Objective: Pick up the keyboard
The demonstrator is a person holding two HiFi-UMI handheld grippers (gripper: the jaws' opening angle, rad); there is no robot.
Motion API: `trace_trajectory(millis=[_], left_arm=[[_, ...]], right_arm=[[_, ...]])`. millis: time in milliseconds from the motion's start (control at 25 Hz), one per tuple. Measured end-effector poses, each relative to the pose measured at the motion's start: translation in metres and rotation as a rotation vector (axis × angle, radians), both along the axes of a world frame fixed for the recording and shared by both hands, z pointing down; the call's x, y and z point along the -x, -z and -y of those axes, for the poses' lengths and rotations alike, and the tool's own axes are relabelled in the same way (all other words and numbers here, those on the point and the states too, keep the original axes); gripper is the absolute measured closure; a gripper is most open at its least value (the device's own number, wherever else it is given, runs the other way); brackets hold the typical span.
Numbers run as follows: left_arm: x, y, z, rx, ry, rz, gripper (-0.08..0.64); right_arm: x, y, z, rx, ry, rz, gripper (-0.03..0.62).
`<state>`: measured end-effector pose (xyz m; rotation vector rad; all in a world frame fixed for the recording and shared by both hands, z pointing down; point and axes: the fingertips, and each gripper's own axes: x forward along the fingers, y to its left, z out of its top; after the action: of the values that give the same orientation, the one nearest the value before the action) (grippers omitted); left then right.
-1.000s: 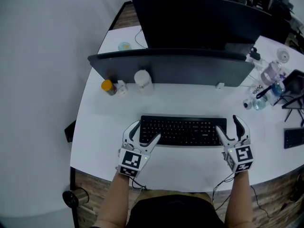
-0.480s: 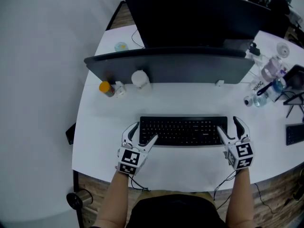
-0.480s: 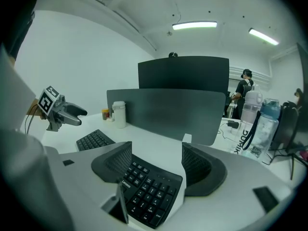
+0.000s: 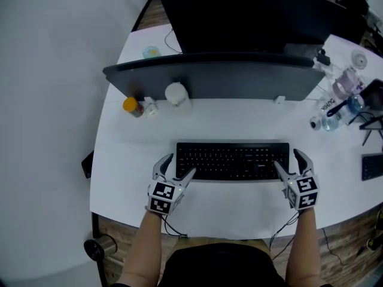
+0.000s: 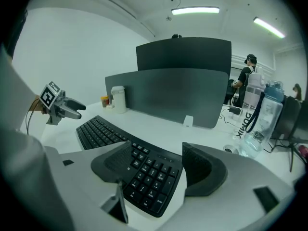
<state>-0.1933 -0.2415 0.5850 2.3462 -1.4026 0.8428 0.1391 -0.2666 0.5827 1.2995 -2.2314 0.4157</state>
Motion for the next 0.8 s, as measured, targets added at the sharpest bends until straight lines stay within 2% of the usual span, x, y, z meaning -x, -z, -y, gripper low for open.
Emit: trace_trajectory(millis=[280,480,800], left_arm=[[0.008,-0.024,-0.007,0.085,-0.01,-0.015,0.209],[0.007,-0.033,-0.005,0.139,-0.008,-0.085,0.198],[0.008,-0.049,-0.003,0.206,-0.009,-0.086,0.187]], right_arm=[[-0.007,-0.027,-0.005,0.083,-0.019,-0.018,0.295],[-0.016,-0.043,-0.008,0.137,-0.043,-0.012,0.295],[-0.025,-0.063,-0.011,0.217,-0.063,0.01,0.295]])
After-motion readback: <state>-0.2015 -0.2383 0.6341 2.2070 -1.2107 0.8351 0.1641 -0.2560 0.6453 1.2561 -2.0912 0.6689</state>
